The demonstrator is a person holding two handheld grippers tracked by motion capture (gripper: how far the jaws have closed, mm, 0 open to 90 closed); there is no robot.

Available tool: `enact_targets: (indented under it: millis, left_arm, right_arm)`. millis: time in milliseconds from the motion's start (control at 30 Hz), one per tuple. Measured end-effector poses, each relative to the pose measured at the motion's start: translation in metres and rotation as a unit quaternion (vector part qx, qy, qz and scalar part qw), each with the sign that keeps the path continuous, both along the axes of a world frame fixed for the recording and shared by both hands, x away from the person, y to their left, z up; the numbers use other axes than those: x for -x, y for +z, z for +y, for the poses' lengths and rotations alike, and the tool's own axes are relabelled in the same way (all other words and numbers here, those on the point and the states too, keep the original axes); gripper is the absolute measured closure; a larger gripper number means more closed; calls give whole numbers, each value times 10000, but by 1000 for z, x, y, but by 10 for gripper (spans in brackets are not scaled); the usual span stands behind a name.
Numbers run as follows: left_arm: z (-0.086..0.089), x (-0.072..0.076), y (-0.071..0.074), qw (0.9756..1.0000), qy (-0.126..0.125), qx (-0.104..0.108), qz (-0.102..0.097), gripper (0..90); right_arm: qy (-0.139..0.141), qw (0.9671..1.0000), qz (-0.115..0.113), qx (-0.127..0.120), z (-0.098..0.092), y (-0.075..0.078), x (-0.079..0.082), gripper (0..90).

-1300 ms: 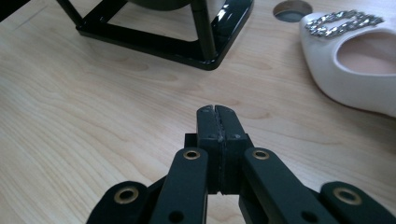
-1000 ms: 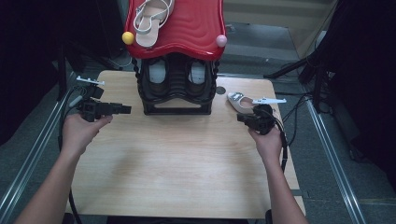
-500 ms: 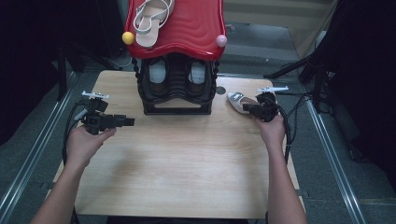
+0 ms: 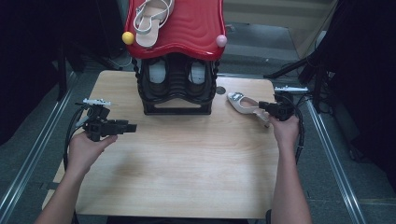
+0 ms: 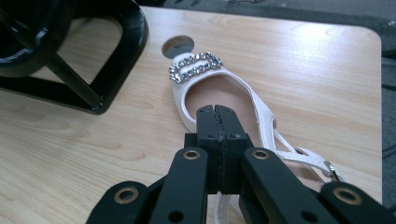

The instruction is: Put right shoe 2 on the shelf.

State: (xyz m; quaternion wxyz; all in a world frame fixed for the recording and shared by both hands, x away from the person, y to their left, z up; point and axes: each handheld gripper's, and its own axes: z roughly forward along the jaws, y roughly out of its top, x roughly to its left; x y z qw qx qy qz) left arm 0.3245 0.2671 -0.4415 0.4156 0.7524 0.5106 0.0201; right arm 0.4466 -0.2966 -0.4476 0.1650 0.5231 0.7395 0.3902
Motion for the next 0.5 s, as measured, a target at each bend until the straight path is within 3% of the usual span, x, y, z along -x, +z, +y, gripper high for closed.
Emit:
enact_targets:
  millis: [100,300,400,500]
  left_arm:
    - [-3,-2,-7,9999,-80,-12,68,455]
    - [-7,-5,-18,9998,-157,-67,119,456]
    - [-7,-5,-21,9996,-184,-135,169,456]
    - [-6,-4,-21,9996,-202,-204,86,457]
  right_arm:
    - [-1,9999,-109,95,-3,5,4,900]
    - [-280,9995,-31,165,-17,-4,2,900]
    - [-315,9993,177,108,-18,-14,-4,900]
    - [-282,9992,286,51,-15,-21,-8,900]
